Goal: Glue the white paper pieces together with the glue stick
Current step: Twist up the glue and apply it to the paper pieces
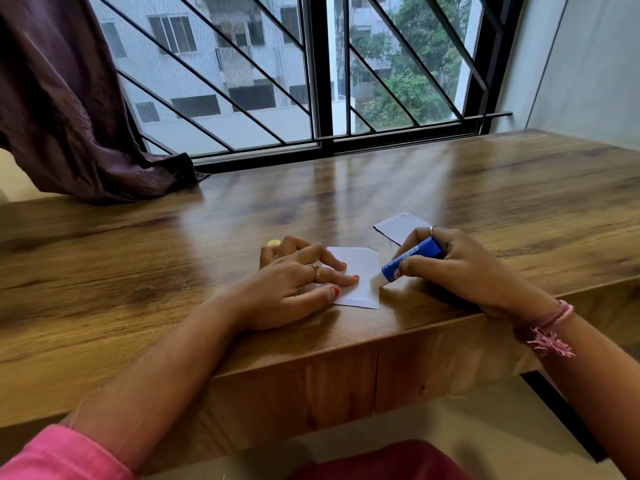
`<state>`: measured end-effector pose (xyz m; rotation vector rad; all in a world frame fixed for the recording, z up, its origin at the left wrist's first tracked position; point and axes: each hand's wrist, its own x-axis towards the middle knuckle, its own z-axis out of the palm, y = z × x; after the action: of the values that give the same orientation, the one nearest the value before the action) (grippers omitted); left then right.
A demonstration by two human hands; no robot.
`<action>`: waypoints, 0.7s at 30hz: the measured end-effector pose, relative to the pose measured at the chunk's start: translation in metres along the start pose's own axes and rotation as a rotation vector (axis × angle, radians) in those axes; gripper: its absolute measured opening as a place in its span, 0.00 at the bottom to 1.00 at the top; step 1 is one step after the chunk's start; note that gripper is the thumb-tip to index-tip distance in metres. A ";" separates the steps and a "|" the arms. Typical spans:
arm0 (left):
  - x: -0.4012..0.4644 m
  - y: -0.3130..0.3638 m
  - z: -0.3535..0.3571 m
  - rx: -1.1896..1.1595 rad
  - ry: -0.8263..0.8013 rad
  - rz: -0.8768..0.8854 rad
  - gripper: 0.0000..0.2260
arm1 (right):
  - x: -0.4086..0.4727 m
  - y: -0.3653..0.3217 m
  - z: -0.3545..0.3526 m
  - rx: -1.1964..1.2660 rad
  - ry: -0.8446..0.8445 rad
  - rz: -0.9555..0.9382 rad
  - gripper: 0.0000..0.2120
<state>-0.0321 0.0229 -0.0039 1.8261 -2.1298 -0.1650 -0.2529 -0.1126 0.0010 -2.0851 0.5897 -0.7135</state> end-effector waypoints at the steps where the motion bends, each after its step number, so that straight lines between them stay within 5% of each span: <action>1: 0.000 0.000 0.000 0.005 0.001 0.005 0.18 | 0.001 0.000 0.000 -0.007 0.005 0.003 0.04; 5: 0.000 0.000 0.000 0.017 -0.003 0.010 0.18 | 0.005 0.003 0.003 -0.019 0.126 0.051 0.04; 21: -0.001 0.003 -0.002 -0.005 -0.006 -0.019 0.18 | 0.001 0.000 0.001 -0.015 0.026 0.010 0.05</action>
<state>-0.0344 0.0245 -0.0016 1.8462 -2.1145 -0.1804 -0.2514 -0.1125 0.0011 -2.0886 0.6206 -0.7333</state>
